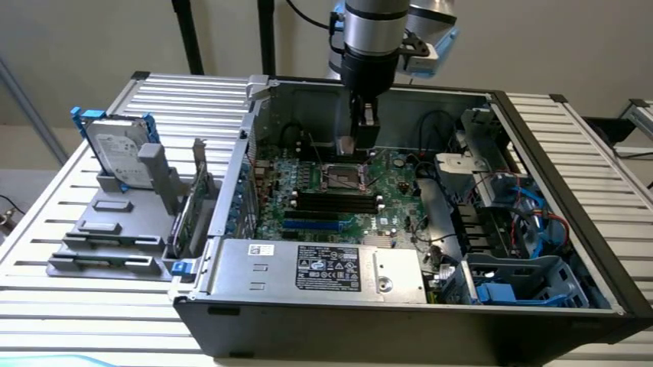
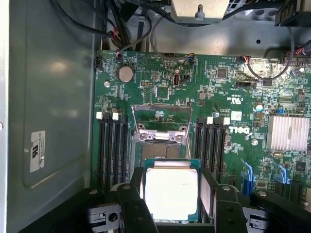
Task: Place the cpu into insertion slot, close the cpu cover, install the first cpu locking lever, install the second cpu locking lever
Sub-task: 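Place the cpu into insertion slot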
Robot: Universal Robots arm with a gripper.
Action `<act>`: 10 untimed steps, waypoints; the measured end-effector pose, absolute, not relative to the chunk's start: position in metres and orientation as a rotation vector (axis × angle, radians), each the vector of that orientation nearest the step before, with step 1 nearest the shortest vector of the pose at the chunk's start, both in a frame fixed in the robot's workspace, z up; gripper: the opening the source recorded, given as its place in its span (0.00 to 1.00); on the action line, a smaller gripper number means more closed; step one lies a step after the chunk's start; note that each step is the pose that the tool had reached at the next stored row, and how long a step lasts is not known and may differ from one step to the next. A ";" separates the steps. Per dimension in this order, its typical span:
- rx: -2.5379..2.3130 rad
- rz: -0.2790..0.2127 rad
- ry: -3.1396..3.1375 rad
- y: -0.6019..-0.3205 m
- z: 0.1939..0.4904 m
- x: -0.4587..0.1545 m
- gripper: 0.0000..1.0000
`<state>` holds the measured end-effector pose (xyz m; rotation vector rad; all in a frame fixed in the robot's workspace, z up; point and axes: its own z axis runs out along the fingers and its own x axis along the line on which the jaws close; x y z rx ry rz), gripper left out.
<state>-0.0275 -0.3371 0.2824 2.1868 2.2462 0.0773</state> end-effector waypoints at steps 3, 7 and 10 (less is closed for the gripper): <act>2.187 0.076 2.247 -0.337 0.277 -0.027 0.55; 2.188 0.075 2.247 -0.337 0.270 -0.027 0.55; 2.188 0.074 2.248 -0.336 0.264 -0.028 0.55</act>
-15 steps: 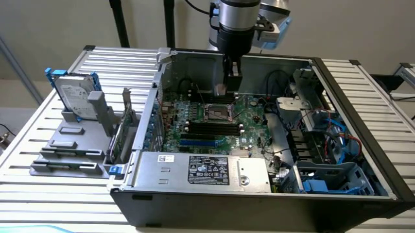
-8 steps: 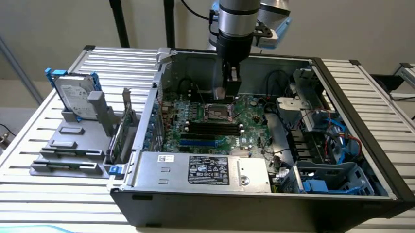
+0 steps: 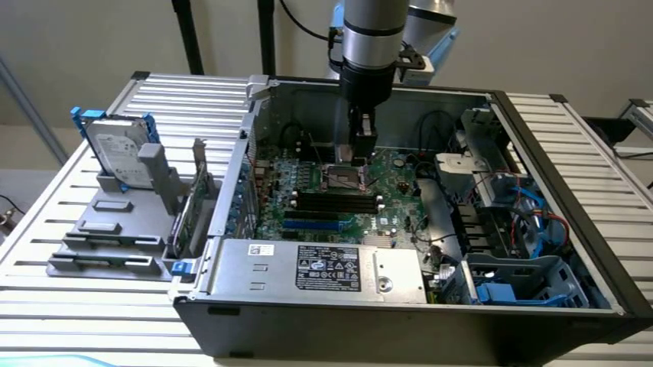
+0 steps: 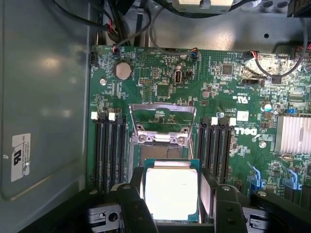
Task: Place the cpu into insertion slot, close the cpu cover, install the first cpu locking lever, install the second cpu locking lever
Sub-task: 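Place the cpu into insertion slot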
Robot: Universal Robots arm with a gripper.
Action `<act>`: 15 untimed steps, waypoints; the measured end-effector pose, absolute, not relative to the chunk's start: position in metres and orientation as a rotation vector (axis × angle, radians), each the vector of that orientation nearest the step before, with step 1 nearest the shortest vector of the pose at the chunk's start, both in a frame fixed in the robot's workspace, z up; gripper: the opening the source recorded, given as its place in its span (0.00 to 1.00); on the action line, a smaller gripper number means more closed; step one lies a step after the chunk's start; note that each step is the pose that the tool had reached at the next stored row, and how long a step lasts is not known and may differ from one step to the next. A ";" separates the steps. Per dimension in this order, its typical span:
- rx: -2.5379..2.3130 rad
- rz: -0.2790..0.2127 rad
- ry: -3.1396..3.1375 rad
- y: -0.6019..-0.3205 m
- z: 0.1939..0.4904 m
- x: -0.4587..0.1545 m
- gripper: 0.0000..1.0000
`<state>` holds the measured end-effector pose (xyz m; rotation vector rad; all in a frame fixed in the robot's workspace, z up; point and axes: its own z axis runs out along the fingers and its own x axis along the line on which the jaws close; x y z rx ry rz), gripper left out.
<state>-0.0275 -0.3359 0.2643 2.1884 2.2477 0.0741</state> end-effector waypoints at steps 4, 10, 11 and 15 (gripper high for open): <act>2.189 0.072 2.248 -0.333 0.257 -0.028 0.55; 2.193 0.068 2.249 -0.327 0.246 -0.027 0.55; 2.193 0.068 2.249 -0.326 0.244 -0.027 0.55; 2.194 0.067 2.249 -0.326 0.237 -0.027 0.55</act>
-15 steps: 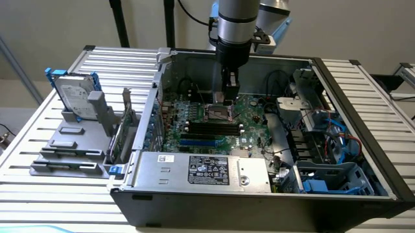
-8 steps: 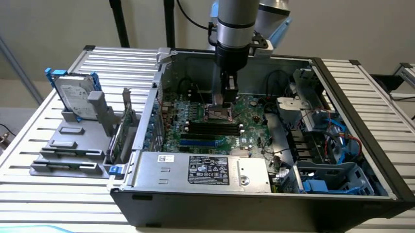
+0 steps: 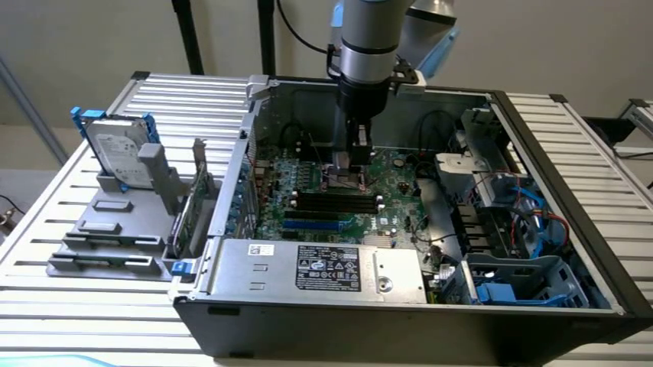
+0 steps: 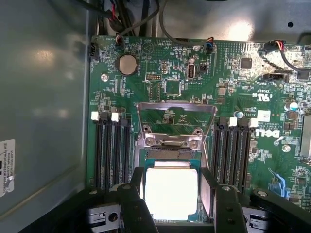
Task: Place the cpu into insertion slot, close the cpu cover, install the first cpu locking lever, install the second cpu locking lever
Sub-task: 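Place the cpu into insertion slot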
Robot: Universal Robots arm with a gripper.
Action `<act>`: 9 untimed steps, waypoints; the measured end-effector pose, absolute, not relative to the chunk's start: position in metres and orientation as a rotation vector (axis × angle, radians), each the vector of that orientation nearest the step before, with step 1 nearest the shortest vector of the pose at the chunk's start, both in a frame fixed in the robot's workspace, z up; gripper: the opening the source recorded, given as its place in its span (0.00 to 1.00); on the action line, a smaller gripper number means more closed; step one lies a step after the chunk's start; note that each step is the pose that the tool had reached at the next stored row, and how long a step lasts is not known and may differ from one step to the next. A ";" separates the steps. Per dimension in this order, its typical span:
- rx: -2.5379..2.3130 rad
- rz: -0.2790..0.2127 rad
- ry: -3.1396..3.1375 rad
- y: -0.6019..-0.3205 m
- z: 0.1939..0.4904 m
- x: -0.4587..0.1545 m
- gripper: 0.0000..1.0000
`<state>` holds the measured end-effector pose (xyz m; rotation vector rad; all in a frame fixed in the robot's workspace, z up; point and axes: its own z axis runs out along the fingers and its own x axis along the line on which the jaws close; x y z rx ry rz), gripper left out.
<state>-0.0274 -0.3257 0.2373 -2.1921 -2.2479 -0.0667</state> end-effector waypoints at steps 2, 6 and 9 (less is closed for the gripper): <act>-2.192 -0.066 -2.248 -0.326 0.234 -0.027 0.55; -2.192 -0.066 -2.247 -0.326 0.226 -0.028 0.55; -2.191 -0.064 -2.246 -0.326 0.221 -0.027 0.55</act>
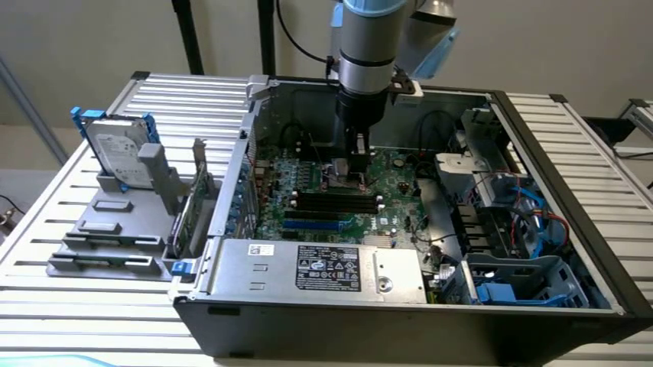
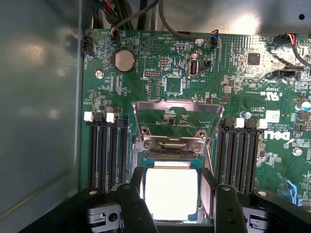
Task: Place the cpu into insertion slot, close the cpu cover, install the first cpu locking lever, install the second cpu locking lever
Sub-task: 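Place the cpu into insertion slot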
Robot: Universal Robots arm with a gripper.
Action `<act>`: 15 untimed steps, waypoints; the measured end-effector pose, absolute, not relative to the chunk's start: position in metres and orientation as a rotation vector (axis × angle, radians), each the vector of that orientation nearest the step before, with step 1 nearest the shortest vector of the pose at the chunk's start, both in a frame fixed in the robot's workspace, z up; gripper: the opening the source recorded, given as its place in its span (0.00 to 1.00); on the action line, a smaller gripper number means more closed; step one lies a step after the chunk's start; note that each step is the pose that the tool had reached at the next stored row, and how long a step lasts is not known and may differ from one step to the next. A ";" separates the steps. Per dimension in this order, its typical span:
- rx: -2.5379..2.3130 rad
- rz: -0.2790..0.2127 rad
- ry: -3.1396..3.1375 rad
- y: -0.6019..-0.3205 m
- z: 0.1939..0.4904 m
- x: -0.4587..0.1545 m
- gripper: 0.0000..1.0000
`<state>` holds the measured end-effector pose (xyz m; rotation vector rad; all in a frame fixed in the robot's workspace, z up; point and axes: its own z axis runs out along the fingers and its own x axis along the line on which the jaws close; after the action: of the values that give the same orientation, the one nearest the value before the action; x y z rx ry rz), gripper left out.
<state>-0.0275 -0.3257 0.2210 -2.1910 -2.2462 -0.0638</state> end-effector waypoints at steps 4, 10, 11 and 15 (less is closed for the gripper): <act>-2.189 -0.057 -2.243 -0.326 0.215 -0.028 0.55; -2.185 -0.046 -2.236 -0.326 0.208 -0.028 0.55; -2.185 -0.044 -2.235 -0.326 0.208 -0.028 0.55; -2.188 -0.040 -2.228 -0.326 0.208 -0.028 0.55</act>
<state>-0.0276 -0.3257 0.2075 -2.1882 -2.2285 -0.0398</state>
